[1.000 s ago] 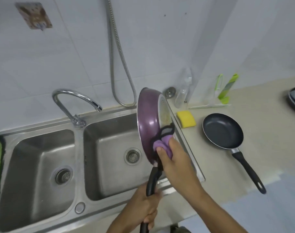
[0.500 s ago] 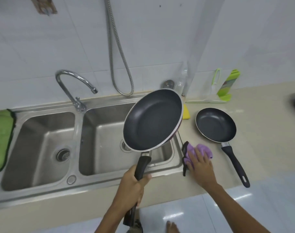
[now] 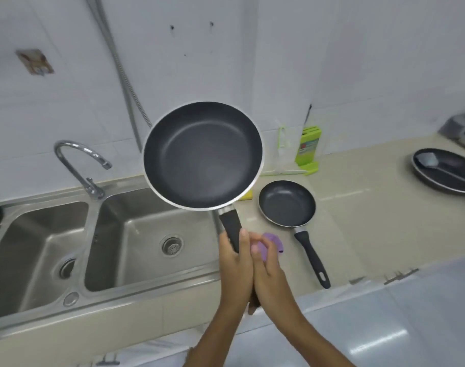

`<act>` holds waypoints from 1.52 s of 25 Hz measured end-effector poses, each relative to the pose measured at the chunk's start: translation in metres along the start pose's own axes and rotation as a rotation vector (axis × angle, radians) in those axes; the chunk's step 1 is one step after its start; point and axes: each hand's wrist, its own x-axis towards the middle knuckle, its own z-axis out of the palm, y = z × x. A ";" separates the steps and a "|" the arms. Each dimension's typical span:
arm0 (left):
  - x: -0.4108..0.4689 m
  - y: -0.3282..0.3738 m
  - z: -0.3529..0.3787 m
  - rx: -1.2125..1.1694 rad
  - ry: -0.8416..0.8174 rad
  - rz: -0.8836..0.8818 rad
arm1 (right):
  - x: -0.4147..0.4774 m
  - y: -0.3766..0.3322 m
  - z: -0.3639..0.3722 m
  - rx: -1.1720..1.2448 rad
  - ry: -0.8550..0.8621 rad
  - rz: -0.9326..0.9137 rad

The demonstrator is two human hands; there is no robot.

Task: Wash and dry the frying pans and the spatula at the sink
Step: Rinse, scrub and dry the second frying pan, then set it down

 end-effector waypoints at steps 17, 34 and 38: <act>0.004 -0.014 0.290 -0.037 -0.847 -0.077 | 0.059 0.046 -0.282 -0.178 0.391 0.045; 0.032 -0.114 0.554 0.100 -0.878 -0.558 | 0.177 0.156 -0.534 -0.528 0.272 0.253; 0.020 -0.112 0.588 0.095 -0.750 -0.587 | 0.194 0.181 -0.573 -0.560 0.188 0.205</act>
